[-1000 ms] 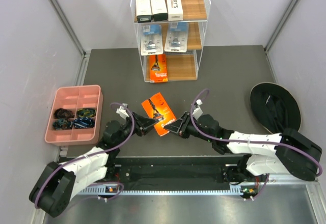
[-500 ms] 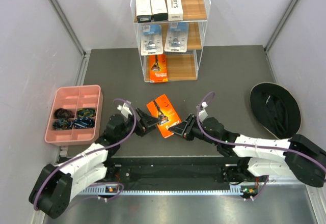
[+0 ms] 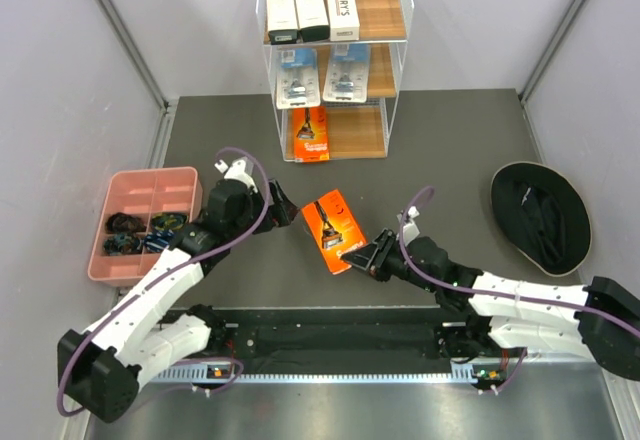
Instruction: Place and organize the shaving razors onto the shelf
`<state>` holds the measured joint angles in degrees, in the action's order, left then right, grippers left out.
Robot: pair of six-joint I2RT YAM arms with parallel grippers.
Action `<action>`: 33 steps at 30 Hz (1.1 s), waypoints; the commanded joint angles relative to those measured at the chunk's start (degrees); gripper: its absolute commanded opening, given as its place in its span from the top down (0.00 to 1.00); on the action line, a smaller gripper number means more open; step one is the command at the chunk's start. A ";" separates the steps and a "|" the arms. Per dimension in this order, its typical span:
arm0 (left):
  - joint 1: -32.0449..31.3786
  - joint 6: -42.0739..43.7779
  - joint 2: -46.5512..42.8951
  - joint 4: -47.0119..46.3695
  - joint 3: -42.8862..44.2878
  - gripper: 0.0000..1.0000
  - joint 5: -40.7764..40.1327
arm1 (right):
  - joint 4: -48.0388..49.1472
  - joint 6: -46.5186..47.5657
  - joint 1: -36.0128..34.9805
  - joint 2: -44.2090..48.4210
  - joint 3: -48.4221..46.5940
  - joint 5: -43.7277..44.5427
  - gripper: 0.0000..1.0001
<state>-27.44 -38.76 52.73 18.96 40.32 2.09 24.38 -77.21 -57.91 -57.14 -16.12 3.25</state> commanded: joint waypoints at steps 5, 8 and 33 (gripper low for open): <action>0.72 4.23 1.32 8.29 2.75 0.01 -6.75 | 1.20 -0.14 0.69 0.81 -0.49 0.27 1.00; 0.72 3.78 1.41 7.67 1.52 0.01 -5.69 | 1.37 0.66 3.15 -0.16 -1.46 -2.01 1.00; 1.16 3.96 0.27 7.67 -2.87 0.01 -3.67 | 6.56 10.15 31.63 -31.61 -28.43 -26.63 1.00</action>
<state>-26.65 -35.75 54.26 27.03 38.44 -2.22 25.69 -69.34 -28.18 -85.56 -38.24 -20.27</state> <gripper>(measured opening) 0.987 0.273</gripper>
